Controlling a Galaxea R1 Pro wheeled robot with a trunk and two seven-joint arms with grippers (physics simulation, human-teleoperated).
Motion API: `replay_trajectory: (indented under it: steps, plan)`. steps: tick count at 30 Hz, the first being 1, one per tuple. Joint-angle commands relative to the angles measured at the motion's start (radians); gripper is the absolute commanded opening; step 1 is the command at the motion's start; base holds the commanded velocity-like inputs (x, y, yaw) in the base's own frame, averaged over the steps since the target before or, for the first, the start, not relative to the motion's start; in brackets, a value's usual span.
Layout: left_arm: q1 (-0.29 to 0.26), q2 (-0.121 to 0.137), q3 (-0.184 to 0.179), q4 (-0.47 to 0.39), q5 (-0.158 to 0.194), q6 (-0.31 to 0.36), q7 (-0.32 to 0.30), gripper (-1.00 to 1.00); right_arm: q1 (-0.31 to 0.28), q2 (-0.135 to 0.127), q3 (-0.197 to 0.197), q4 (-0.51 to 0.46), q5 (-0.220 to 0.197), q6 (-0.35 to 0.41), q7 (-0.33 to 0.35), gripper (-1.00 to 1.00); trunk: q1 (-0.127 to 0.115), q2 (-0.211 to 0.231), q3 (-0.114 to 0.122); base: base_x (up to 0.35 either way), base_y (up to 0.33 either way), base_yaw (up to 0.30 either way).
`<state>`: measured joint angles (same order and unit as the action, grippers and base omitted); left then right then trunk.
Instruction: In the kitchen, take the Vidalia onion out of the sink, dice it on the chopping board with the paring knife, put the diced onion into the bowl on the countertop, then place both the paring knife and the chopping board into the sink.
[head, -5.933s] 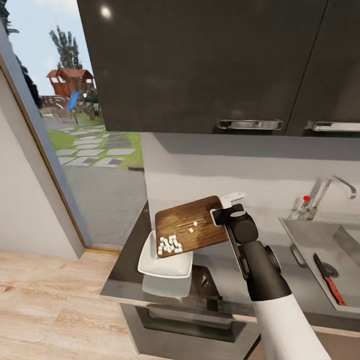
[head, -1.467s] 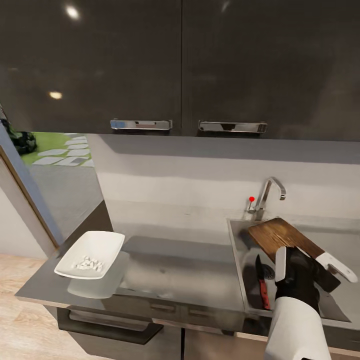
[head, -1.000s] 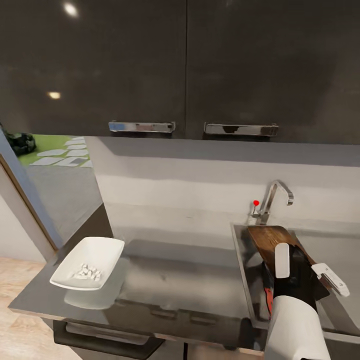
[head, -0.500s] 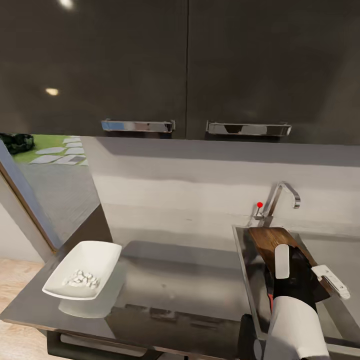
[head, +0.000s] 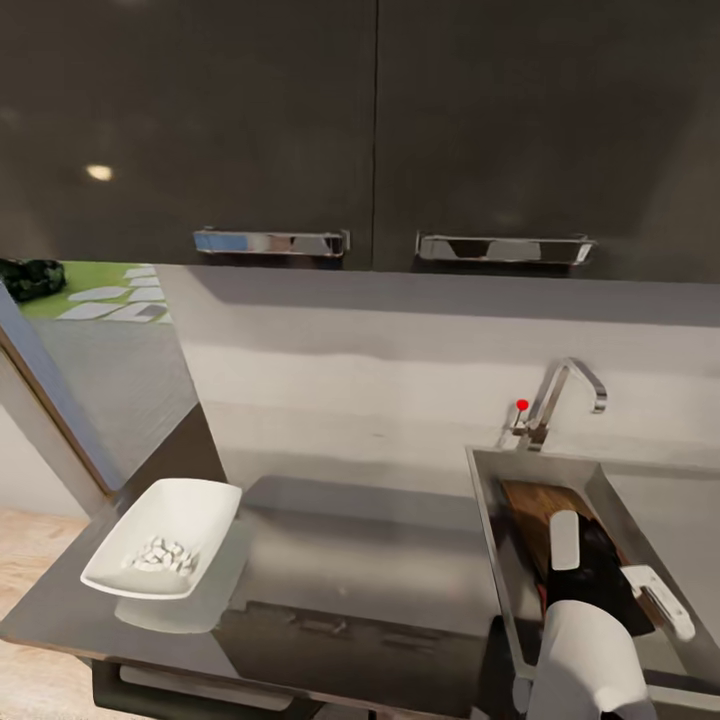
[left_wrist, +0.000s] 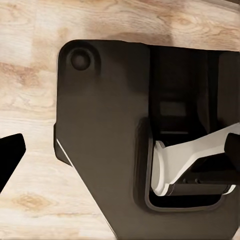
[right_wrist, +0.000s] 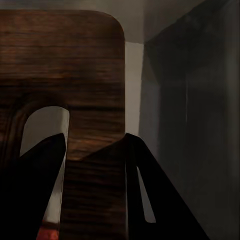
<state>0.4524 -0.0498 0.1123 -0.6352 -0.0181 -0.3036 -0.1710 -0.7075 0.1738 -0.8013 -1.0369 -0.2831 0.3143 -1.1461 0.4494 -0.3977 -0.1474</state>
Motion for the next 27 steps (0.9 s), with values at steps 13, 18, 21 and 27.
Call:
replay_trajectory:
  steps: [13, 18, 21, 27]
  plan:
    - [0.000, -0.002, 0.007, 0.000, -0.001, 0.000, -0.009, 1.00, -0.001, 0.001, -0.013, 0.005, 0.001, 0.008, 0.000, -1.00, 0.001, -0.002, -0.023, 0.000, 0.000, 0.000]
    - [0.000, -0.002, 0.007, 0.000, -0.002, 0.000, -0.009, 1.00, -0.001, 0.001, -0.013, 0.006, 0.001, 0.008, 0.000, -1.00, 0.001, -0.002, -0.031, 0.000, 0.000, 0.000]
    - [0.000, -0.002, 0.007, 0.000, -0.001, 0.000, -0.009, 1.00, -0.001, 0.001, -0.013, 0.006, 0.001, 0.008, 0.001, -1.00, 0.001, -0.002, -0.036, 0.000, 0.000, 0.000]
    - [0.000, -0.002, 0.007, 0.002, 0.000, 0.001, -0.009, 1.00, -0.001, 0.001, -0.015, 0.007, 0.001, 0.008, 0.011, -1.00, 0.001, -0.002, -0.045, 0.000, 0.000, 0.000]
